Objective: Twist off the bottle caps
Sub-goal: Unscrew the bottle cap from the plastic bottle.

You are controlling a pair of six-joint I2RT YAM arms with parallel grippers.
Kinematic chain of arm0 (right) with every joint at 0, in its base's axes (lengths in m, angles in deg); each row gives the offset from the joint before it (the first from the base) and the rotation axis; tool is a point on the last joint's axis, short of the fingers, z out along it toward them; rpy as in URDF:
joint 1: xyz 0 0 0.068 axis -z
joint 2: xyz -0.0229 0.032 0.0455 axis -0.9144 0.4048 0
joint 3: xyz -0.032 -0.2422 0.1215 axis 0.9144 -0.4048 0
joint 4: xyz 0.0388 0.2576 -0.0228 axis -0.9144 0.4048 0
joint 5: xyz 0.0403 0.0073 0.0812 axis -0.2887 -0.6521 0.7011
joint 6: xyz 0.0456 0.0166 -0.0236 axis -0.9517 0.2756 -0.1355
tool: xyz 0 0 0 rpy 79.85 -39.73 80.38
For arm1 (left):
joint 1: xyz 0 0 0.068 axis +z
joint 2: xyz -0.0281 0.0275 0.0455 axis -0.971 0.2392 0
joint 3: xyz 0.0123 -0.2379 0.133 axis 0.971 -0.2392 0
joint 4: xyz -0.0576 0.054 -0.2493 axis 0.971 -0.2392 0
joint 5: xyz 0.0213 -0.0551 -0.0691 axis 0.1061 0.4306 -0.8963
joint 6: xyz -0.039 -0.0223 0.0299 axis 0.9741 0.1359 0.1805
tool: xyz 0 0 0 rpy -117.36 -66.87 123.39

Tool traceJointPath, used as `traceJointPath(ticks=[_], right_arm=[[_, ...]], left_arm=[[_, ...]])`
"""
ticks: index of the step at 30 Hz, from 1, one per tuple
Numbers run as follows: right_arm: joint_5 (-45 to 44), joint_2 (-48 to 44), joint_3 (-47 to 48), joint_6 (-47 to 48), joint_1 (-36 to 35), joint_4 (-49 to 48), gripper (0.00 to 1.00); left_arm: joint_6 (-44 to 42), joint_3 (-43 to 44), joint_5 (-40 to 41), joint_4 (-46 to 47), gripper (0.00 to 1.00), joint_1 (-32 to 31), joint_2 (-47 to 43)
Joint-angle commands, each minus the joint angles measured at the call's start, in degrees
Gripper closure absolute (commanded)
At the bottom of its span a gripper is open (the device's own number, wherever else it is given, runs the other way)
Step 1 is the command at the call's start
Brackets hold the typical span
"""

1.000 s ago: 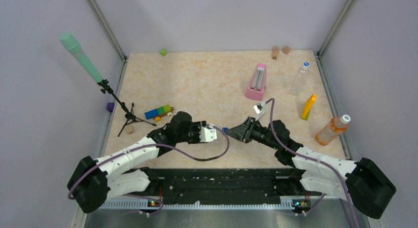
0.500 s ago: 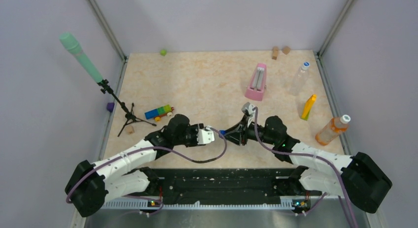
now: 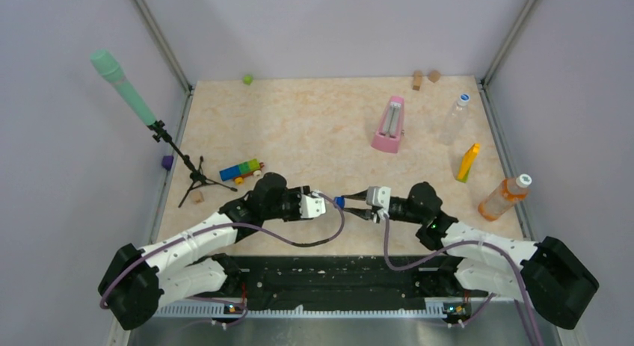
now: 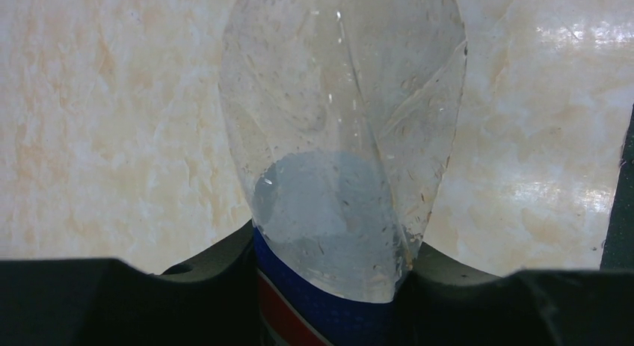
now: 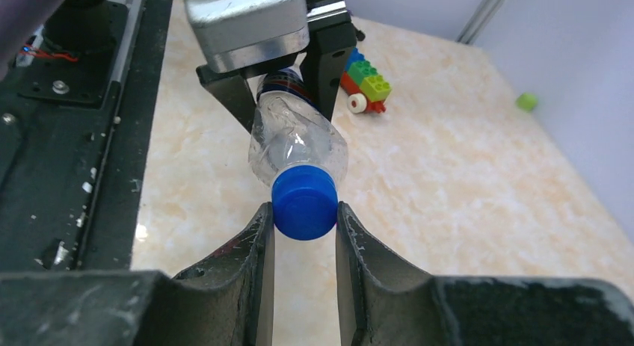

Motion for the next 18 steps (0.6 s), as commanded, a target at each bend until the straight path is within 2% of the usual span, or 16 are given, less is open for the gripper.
traceJointPath(ticks=[1,2,4,6,8,13,18], right_arm=[[-0.7,-0.8,-4.2,10.2,-0.6,-8.5,0.93],[-1.5,-0.8,-5.6,8.8,-0.6,-12.0,0.89],[-4.7,-0.6,-8.1,3.6,-0.6,-19.7,0.68],[-12.7,-0.4,-8.9,-9.6,-0.6,-25.9,0.54],[-20.4,-1.5,-6.9,-22.5,-0.6,-23.3,0.41],[-21.5,-5.3,-3.0,-38.4,-0.6,-11.4,0.39],[-21.2,-7.8,-5.1,-52.6,-0.6,-12.8,0.38]], left_arm=[[1.9,1.5,-5.2,9.4,1.0,-0.8,-2.3],[1.8,1.5,-4.9,9.3,1.0,-0.8,-2.3],[1.3,1.5,-4.2,8.9,1.0,-0.8,-2.3],[0.4,2.1,-2.9,7.8,1.0,-0.8,-2.4],[0.3,2.7,-1.3,5.4,1.0,-0.8,-2.4],[-1.0,2.6,-1.2,5.9,1.0,-0.9,-2.0],[-1.2,2.4,-0.3,6.8,1.0,-0.9,-1.7]])
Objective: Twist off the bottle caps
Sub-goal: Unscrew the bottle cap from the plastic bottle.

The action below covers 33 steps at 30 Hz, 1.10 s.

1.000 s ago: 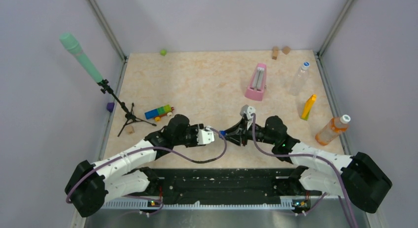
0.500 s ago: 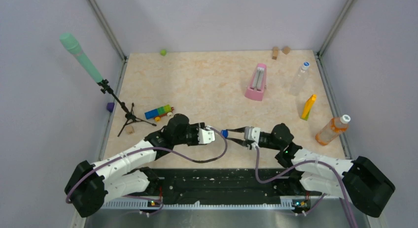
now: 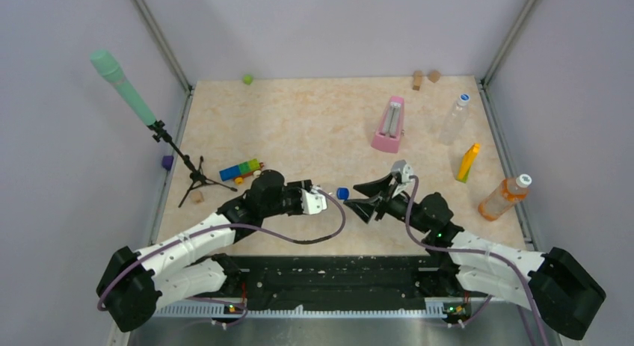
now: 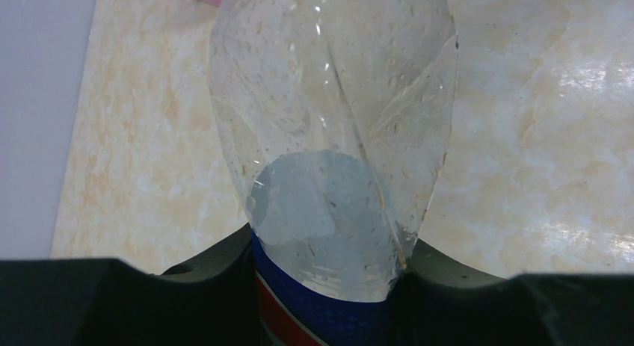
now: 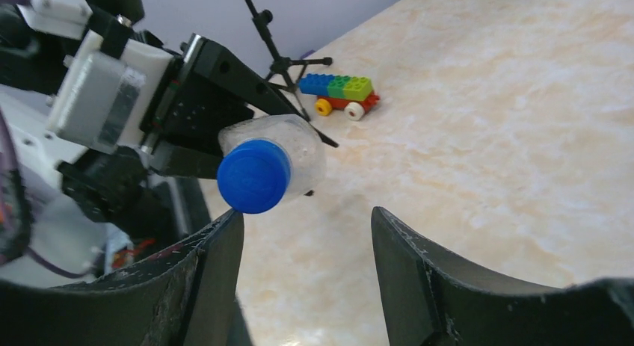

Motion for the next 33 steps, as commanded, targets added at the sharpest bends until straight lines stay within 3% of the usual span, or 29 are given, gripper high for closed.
traceJointPath(ticks=[1,11,15,19,28,31,33], right_arm=[[-1.7,-2.5,0.4,-19.0,0.0,-4.4,0.38],[-5.5,2.7,2.3,-36.6,0.0,-3.9,0.39],[-4.7,5.7,4.8,-39.1,0.0,-3.0,0.42],[-4.1,6.9,5.3,-40.3,0.0,-3.4,0.53],[-2.7,6.3,8.3,-32.3,0.0,8.7,0.78],[-2.8,5.1,8.2,-27.2,0.0,11.8,0.77],[-2.8,4.4,7.4,-24.9,0.0,11.5,0.69]], left_arm=[[-1.1,1.2,0.1,1.7,1.0,-0.2,-0.3],[-0.8,0.7,-0.7,1.8,1.0,-0.2,0.2],[-1.0,1.5,-0.7,1.7,1.0,-0.2,0.8],[-1.1,1.4,-0.8,1.8,1.0,-0.2,0.8],[-0.5,1.5,-0.6,1.6,1.0,-0.2,1.3],[-0.1,1.7,-0.2,0.9,1.0,-0.2,1.3],[0.0,1.6,0.1,1.0,1.0,-0.2,1.4]])
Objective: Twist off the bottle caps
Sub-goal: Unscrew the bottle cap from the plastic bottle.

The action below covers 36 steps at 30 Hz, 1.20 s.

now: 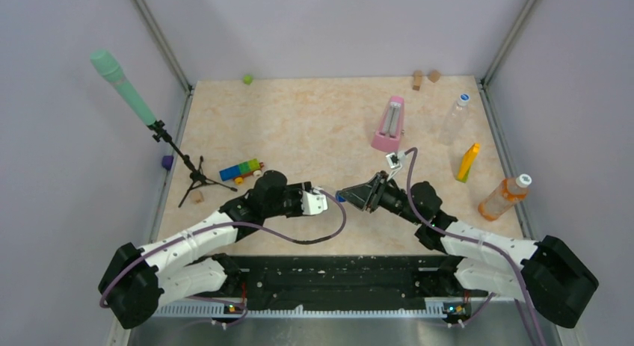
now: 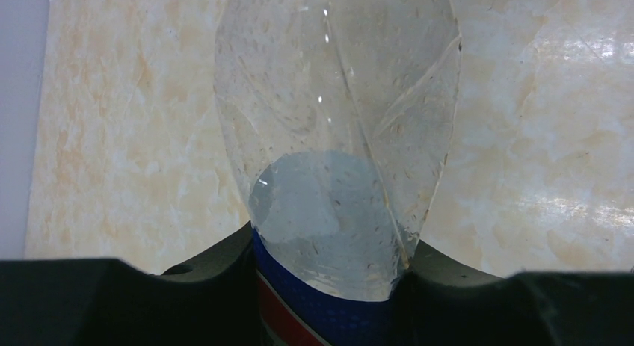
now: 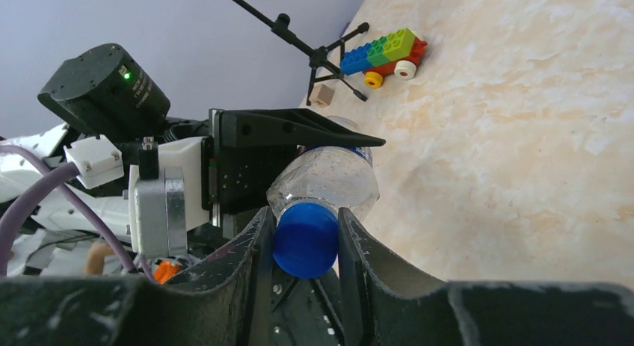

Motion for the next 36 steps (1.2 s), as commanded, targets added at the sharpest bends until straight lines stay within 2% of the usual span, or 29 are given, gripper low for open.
traceJointPath(ticks=[1,3,8,12,15,19,24,27,29,32,36], right_arm=[[-0.9,-1.6,0.9,8.9,0.0,5.1,0.6],[-1.1,-2.2,0.8,9.6,0.0,5.4,0.54],[-0.9,-2.4,0.3,8.1,0.0,3.9,0.54],[-0.9,-2.4,0.1,6.8,0.0,3.1,0.58],[0.4,-2.3,0.3,6.3,0.0,3.3,0.5],[1.3,-2.7,0.2,6.3,-0.1,3.8,0.48],[0.6,-3.4,-0.5,6.3,0.0,3.0,0.64],[0.7,-4.0,-0.8,7.0,-0.1,3.1,0.79],[1.0,-4.3,-0.7,9.2,0.0,3.7,0.85],[3.7,-4.0,-1.4,15.5,0.0,2.5,0.88],[8.8,-3.0,-2.5,30.9,-0.1,0.6,0.88]], left_arm=[[0.2,1.7,-1.8,3.4,1.0,-0.4,0.0],[0.2,1.7,-1.9,3.5,1.0,-0.4,0.3],[0.0,1.7,-2.3,3.6,1.0,-0.5,1.0],[0.1,1.9,-2.2,3.4,1.0,-0.4,0.9],[0.0,1.9,-2.1,3.1,1.0,-0.4,0.7],[0.0,2.0,-1.3,3.1,1.0,-0.5,0.2],[-0.2,2.1,-1.0,3.0,1.0,-0.5,0.2],[0.0,2.1,-1.4,2.8,1.0,-0.5,0.3],[0.3,2.1,-1.8,3.1,1.0,-0.4,0.1],[0.9,2.2,-2.6,3.5,1.0,-0.4,0.0],[1.3,2.4,-3.5,3.8,1.0,-0.4,0.7]])
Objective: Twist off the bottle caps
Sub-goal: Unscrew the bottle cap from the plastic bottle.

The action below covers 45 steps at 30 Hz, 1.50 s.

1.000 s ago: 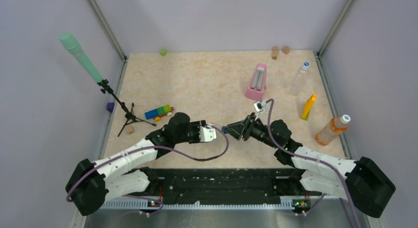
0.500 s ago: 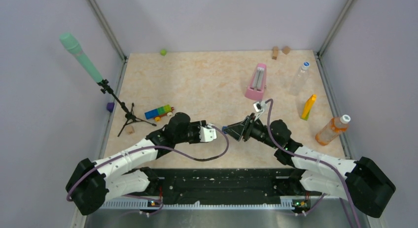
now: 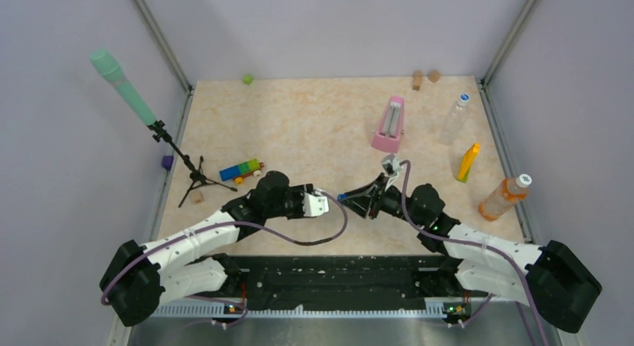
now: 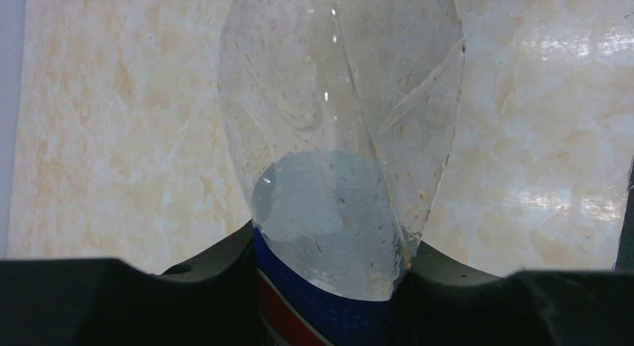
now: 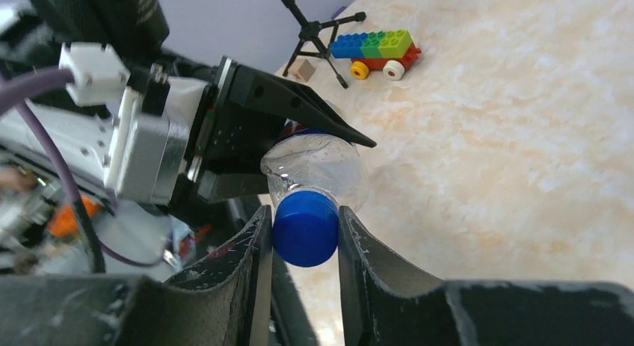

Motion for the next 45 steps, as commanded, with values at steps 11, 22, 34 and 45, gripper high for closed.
traceJointPath(ticks=[11,22,34,45], right_arm=[[18.5,-0.3,1.2,60.0,0.0,8.7,0.96],[11.9,-9.5,-3.8,42.9,0.0,-1.0,0.36],[-10.5,-19.2,-4.3,0.4,0.0,3.2,0.34],[-3.4,-5.1,3.4,-19.6,0.0,9.7,0.39]], left_arm=[[1.5,2.3,-3.7,3.9,1.0,-0.1,0.3],[0.8,2.1,-2.5,2.4,1.0,0.0,0.2],[0.8,1.7,-2.0,2.7,1.0,-0.1,-0.5],[0.9,1.6,-2.7,3.7,1.0,-0.1,0.2]])
